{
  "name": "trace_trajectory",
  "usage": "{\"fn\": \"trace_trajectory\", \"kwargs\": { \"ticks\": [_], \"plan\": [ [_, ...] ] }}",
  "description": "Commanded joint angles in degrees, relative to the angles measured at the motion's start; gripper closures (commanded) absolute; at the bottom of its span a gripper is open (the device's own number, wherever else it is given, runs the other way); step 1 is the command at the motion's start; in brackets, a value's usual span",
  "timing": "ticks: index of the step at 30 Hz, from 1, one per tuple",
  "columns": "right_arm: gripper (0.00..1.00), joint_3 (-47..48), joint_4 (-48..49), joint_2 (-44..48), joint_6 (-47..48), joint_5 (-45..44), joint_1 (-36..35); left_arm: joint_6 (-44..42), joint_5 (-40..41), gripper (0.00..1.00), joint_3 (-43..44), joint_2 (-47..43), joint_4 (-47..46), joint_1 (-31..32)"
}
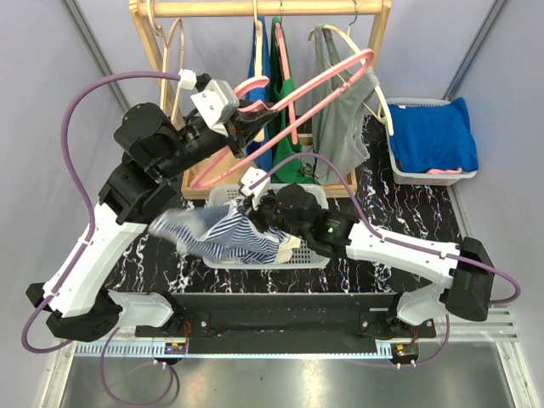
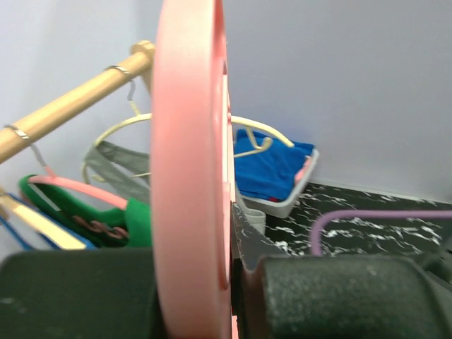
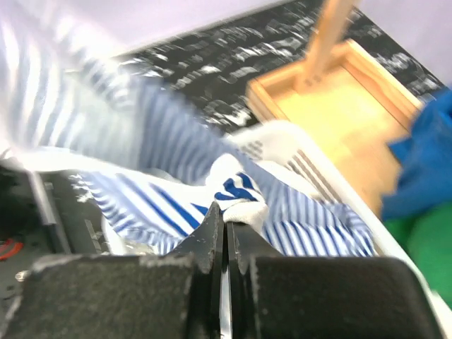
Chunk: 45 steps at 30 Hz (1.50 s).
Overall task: Remove the tank top from the hanger
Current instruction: Remove the tank top from the hanger, then place the tank top in the bin.
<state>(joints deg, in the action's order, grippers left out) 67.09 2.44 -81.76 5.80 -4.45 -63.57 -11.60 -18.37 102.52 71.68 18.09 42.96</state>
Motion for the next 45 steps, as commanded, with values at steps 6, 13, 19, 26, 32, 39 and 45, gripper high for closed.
{"fn": "trace_trajectory", "kwargs": {
  "ticks": [6,13,19,26,32,39,45],
  "plan": [
    [1.0,-9.86,6.87,15.56,-2.64,-14.97,6.86,-5.53,13.08,1.0,3.83,-1.01,0.79,0.19],
    [1.0,-11.55,7.06,25.58,1.31,-15.68,12.15,-9.41,22.85,1.0,4.8,-4.35,11.09,0.11],
    [1.0,-5.22,2.76,23.58,3.16,-10.06,12.68,-11.17,26.8,1.0,2.16,-8.22,11.88,0.11],
    [1.0,-6.35,0.73,20.68,1.4,-6.37,12.77,-10.55,35.68,1.0,9.1,-6.02,23.29,0.11],
    [1.0,-11.27,1.78,17.6,-1.84,-0.31,12.77,-10.38,38.67,1.0,2.34,-11.37,23.93,0.02],
    [1.0,-21.99,6.08,14.7,-8.95,0.58,12.77,-5.11,38.33,1.0,5.22,-9.47,31.2,-3.93],
    [0.97,-26.83,9.43,10.76,-12.56,1.46,12.77,-2.21,36.14,1.0,16.56,0.03,39.3,-6.83]
  ]
}}
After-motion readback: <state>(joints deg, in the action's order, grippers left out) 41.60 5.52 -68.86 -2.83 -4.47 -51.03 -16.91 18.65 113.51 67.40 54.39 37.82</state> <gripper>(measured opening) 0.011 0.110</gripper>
